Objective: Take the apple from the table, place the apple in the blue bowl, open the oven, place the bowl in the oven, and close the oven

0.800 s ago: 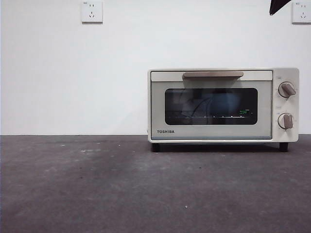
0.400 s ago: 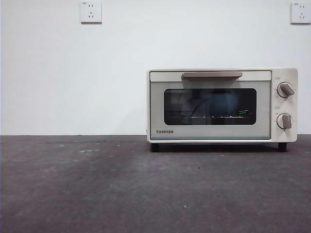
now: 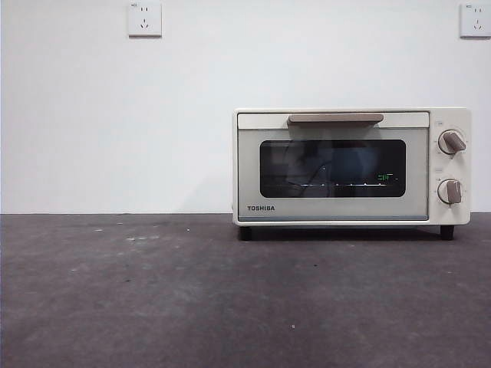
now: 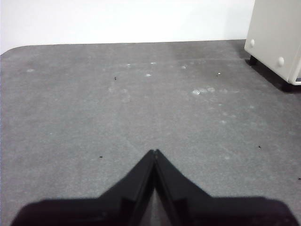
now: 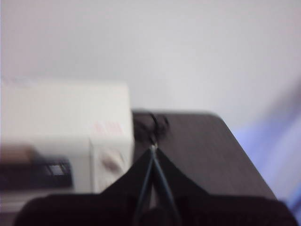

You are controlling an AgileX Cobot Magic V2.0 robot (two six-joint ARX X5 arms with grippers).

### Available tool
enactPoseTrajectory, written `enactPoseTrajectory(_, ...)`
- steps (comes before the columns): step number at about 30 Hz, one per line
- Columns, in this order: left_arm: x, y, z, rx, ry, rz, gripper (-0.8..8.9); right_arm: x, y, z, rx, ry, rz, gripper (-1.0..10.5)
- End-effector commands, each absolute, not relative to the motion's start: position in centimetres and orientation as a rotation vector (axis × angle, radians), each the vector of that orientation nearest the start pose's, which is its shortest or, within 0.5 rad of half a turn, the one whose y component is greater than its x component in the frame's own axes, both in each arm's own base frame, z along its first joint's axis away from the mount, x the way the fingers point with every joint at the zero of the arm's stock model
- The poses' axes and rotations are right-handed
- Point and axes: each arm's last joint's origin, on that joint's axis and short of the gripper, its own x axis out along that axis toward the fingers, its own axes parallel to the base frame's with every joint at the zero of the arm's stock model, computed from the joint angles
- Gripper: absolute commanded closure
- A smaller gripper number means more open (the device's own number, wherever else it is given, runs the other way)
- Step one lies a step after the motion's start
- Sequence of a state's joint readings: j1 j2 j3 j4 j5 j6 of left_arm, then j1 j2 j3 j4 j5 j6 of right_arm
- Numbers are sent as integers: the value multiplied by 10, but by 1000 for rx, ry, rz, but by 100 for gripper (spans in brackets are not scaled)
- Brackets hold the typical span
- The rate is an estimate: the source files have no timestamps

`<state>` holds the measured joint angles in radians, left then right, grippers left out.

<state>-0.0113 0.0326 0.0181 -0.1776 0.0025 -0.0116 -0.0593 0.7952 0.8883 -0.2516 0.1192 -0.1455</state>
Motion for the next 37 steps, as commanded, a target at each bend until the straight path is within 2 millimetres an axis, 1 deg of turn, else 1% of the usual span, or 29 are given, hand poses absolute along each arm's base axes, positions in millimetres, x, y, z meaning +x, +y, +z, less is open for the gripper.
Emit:
enactPoseTrajectory(1, 97, -1, 148, -15, 191, -6, 817, 147, -20, 307, -161, 188, -214, 946)
enactPoseTrajectory(2, 97, -1, 148, -15, 191, -6, 817, 141, -21, 293, -160, 171, -230, 946)
enactPoseTrajectory(3, 97, -1, 148, -15, 191, -6, 817, 133, -22, 275, -161, 140, -245, 946)
enactPoseTrajectory(6, 98, -1, 148, -15, 191, -6, 817, 118, -19, 232, -159, 67, -244, 946)
enactPoseTrajectory(9, 97, -1, 148, -15, 191, -5, 817, 107, -14, 197, -146, 44, -195, 946)
enactPoseTrajectory(12, 97, -1, 148, -15, 191, -6, 817, 103, -9, 175, -118, 30, -146, 946)
enactPoseTrajectory(14, 97, -1, 148, -15, 191, -6, 817, 101, -7, 167, -103, 20, -125, 946)
enactPoseTrajectory(17, 98, -1, 148, -15, 191, -6, 817, 98, -5, 161, -110, 68, -104, 946)
enactPoseTrajectory(21, 97, -1, 148, -15, 191, -6, 817, 95, -5, 149, -111, 191, -112, 946)
enactPoseTrajectory(37, 98, -1, 147, -15, 197, -6, 817, 96, -5, 150, -103, 183, -105, 946)
